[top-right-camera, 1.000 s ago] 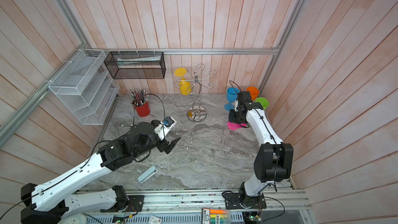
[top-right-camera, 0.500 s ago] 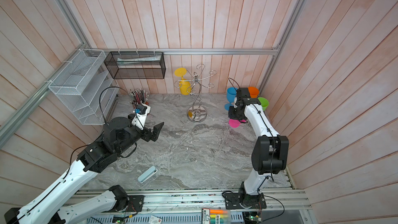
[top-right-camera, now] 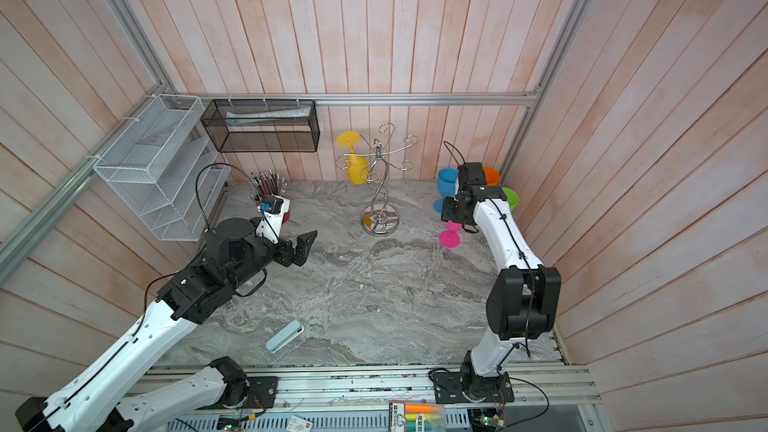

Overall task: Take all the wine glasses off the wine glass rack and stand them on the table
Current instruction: 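Set the pink glass upright on the table beside the green glass with the right gripper, then open and raise the right gripper while the left arm rises toward the rack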

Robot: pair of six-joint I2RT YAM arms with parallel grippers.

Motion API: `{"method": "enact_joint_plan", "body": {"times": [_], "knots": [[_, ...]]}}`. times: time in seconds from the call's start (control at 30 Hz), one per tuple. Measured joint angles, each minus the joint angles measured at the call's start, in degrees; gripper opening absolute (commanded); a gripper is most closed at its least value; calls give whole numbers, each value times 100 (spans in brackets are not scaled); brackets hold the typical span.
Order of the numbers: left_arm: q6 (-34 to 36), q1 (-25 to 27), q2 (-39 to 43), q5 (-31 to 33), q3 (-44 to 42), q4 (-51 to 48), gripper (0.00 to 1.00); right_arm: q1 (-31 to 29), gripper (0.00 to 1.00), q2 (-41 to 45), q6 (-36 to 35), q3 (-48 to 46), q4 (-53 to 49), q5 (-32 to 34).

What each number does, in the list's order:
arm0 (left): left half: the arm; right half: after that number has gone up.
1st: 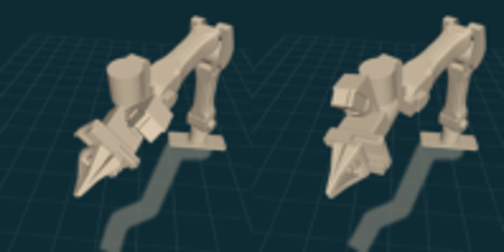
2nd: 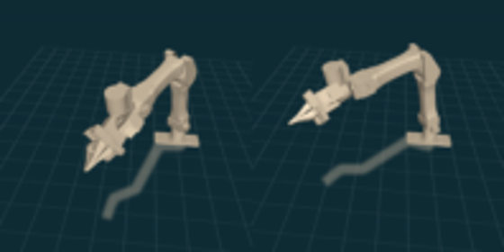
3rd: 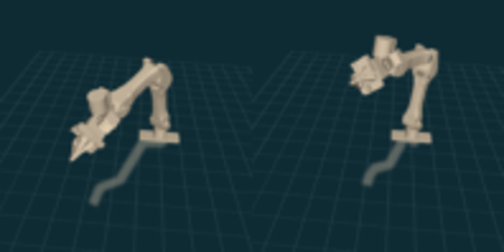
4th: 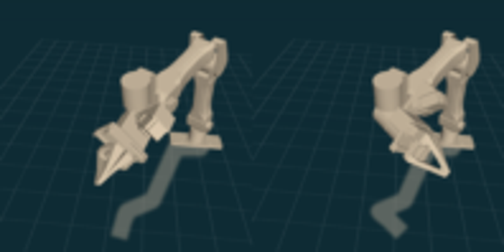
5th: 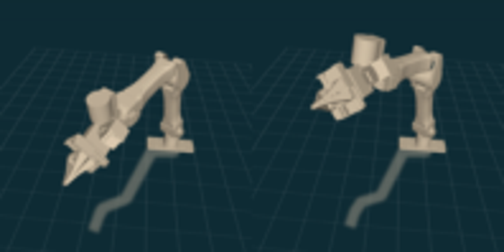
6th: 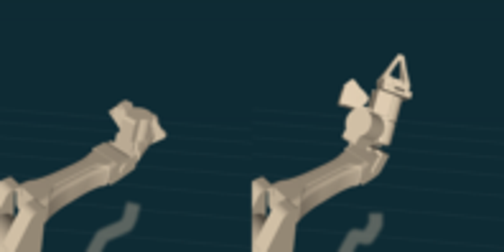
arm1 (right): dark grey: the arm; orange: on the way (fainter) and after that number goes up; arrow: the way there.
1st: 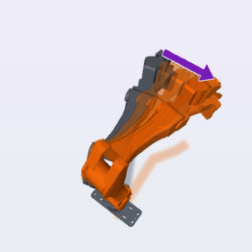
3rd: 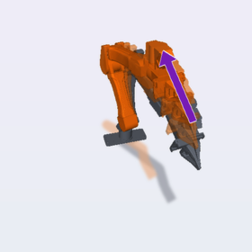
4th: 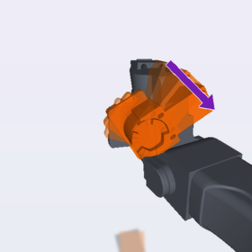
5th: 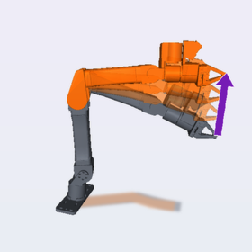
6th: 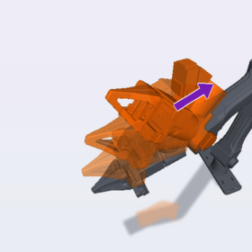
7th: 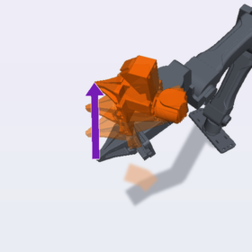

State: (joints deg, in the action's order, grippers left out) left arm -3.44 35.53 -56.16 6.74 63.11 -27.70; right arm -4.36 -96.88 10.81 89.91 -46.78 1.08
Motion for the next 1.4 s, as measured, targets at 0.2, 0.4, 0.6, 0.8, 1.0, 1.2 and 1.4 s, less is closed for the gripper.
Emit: {"method": "enact_joint_plan", "body": {"times": [0.2,0.4,0.6,0.8,1.0,1.2,1.4], "knots": [[-225,-105,-315,-90,79,4,100,0,76,695,44,-240,402,214],[-466,-208,-531,-258,302,15,100,0,81,1556,116,-553,942,350],[-951,-485,-925,-544,708,26,95,-28,79,2229,166,-1121,1521,354],[-1539,-743,-1335,-1008,1224,81,91,-551,76,3204,245,-2260,2540,310],[-2155,-964,-1733,-1585,1585,404,89,-1517,76,3580,98,-3014,3792,271],[-3005,-1333,-2236,-2055,1668,925,87,-1880,77,3185,-282,-3154,4789,142],[-3554,-1416,-2695,-2286,1849,1215,87,-1886,78,2680,-649,-3224,5831,-74]]}}
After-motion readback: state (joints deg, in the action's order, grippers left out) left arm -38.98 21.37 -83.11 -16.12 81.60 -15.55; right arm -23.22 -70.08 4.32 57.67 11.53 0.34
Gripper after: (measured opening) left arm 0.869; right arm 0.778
